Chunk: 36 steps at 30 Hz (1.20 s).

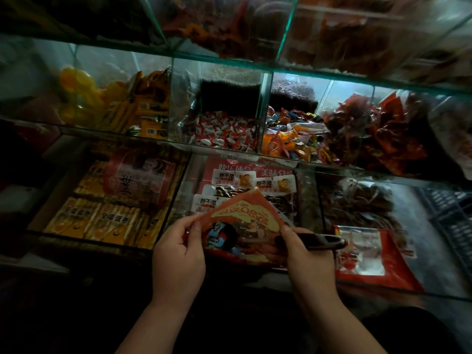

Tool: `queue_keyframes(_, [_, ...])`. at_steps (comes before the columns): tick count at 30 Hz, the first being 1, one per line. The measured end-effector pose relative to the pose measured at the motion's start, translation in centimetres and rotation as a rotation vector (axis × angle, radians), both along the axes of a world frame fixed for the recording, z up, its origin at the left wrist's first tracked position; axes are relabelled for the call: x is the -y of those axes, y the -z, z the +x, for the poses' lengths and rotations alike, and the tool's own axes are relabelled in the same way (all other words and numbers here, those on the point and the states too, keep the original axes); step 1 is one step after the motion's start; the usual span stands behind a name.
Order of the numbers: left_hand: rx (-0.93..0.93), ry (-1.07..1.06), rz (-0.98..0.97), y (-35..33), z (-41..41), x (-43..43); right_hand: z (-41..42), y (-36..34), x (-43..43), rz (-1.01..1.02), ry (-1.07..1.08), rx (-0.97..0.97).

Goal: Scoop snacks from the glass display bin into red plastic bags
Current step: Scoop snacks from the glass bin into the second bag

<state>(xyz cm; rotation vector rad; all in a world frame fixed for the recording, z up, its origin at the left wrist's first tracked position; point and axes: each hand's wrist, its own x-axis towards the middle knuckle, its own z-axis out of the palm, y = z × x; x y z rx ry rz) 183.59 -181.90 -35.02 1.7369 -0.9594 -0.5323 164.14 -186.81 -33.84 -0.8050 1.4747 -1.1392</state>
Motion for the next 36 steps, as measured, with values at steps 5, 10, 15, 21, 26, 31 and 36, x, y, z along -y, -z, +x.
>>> queue_keyframes(5, [-0.002,0.004,-0.003,-0.2,-0.7,0.1,0.5,-0.1,-0.8,-0.034,-0.073,-0.025])
queue_keyframes(10, [0.003,0.009,0.002,-0.3,-0.9,-0.3,0.5,-0.1,-1.2,0.017,-0.015,0.119])
queue_keyframes(15, [0.02,-0.027,0.01,-1.2,-0.8,-0.2,-2.4,-1.5,-0.7,0.019,0.078,0.239])
queue_keyframes(21, [0.324,0.003,-0.039,-2.2,-1.7,0.3,-5.6,-3.3,0.0,-0.043,0.099,0.27])
queue_keyframes(26, [0.537,0.239,-0.265,-4.0,-4.7,0.9,-6.5,-5.4,-0.3,-0.128,0.034,0.203])
queue_keyframes(31, [0.474,0.378,-0.058,-3.4,-6.2,2.7,-7.6,-6.9,-1.1,-0.125,-0.033,0.259])
queue_keyframes(36, [0.51,0.392,0.084,-1.8,-6.1,4.6,-8.7,-7.9,-2.1,-0.147,-0.058,0.31])
